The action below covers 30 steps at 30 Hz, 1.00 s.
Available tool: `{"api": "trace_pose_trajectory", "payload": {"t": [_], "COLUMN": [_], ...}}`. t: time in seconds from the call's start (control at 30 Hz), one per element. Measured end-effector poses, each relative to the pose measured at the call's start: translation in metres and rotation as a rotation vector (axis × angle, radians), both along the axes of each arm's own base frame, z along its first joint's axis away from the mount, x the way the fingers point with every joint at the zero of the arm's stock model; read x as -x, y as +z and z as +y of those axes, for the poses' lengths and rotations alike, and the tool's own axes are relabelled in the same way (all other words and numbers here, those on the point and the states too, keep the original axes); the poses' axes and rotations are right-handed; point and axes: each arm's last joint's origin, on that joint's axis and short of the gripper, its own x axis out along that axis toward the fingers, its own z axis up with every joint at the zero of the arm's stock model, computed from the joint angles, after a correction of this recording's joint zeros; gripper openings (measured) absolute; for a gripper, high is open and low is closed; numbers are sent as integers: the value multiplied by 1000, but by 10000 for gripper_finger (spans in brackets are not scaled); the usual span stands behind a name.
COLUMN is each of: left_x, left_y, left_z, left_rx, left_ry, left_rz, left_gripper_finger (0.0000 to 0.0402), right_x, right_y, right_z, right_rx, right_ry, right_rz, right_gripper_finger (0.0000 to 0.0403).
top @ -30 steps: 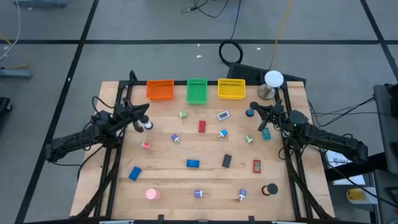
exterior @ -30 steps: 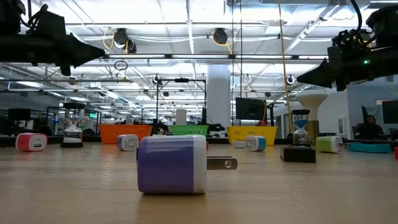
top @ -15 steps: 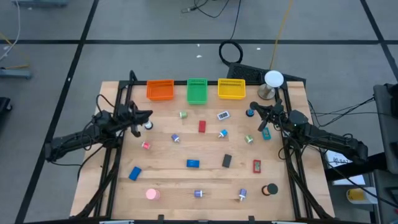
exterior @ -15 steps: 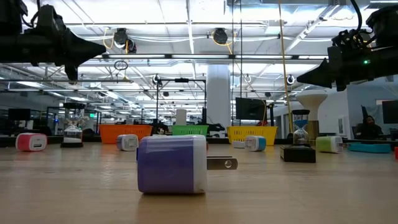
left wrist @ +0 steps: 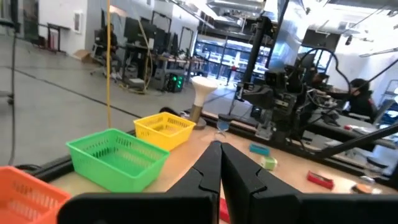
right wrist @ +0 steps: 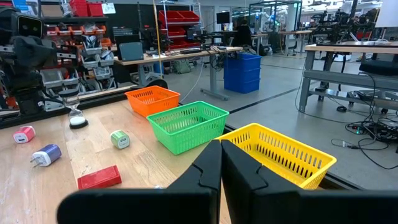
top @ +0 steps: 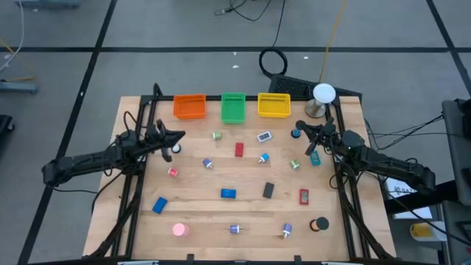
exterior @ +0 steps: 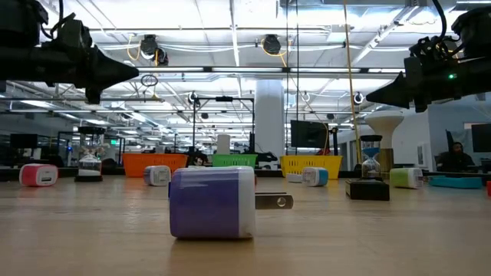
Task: Pick & Place Office items
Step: Put the white hourglass into the green bin
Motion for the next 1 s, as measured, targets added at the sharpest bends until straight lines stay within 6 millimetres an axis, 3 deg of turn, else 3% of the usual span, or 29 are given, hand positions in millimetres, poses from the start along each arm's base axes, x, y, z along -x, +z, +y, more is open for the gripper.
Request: {"api": "trace_pose_trajectory", "payload": {"t": [0.23,0.5,0.6,0.77,1.0], "left_x": [-6,-13,-19,-27,-24], "left_y": [0,-6,8,54,111], "left_z": [2,9,11,14,13], "left_rx": [19,154,161,212,292], "left_ry": [1,168,173,187,207], "left_rz": [-7,52,90,304,599], "left_gripper_finger": [8,8,8,8,8], "right_x": [0,0,0,0,0], "right_y": [0,0,0,0,0], "right_z": [0,0,0,0,0], "right_rx": [0,0,0,0,0], "right_ry": [0,0,0,0,0], "right_rz": [0,0,0,0,0], "right_gripper_finger": [0,0,0,0,0]}}
